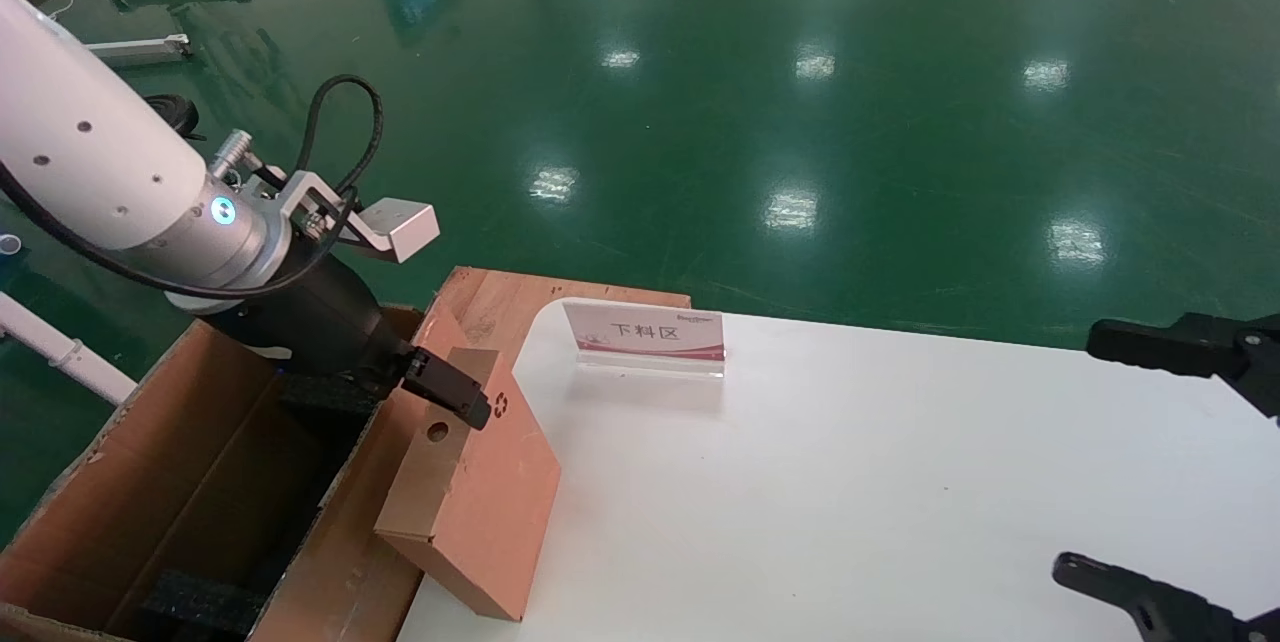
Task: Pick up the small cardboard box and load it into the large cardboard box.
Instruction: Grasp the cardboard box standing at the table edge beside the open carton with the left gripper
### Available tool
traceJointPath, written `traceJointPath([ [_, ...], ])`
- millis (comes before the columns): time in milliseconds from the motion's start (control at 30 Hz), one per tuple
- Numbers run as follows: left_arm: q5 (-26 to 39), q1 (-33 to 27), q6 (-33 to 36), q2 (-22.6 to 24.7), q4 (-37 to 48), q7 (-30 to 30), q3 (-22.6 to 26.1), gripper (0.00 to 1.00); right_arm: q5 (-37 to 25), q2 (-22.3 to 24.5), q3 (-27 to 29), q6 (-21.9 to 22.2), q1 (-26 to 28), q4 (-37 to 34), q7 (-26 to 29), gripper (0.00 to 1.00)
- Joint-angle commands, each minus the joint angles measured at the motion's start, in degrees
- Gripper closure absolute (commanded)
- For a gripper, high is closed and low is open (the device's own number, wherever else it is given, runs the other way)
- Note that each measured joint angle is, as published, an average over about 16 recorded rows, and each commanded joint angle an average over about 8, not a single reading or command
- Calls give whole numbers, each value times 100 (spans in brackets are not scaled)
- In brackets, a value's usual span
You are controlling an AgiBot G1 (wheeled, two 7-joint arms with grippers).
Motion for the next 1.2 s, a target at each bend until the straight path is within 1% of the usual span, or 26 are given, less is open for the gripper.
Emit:
traceJointPath([
  [33, -9, 51, -93, -44, 2, 50, -4, 0, 1, 0, -1, 0, 0, 0, 0, 0],
  [467, -140, 392, -336, -155, 10, 139, 60, 0, 4, 2, -6, 3, 1, 0, -3, 0],
  [900, -180, 434, -246, -189, 9, 77, 108, 0, 7, 4, -10, 5, 2, 0, -5, 0],
  [1200, -278, 444, -321, -252, -8, 77, 53, 0, 9, 5, -11, 7, 1, -2, -7, 0],
])
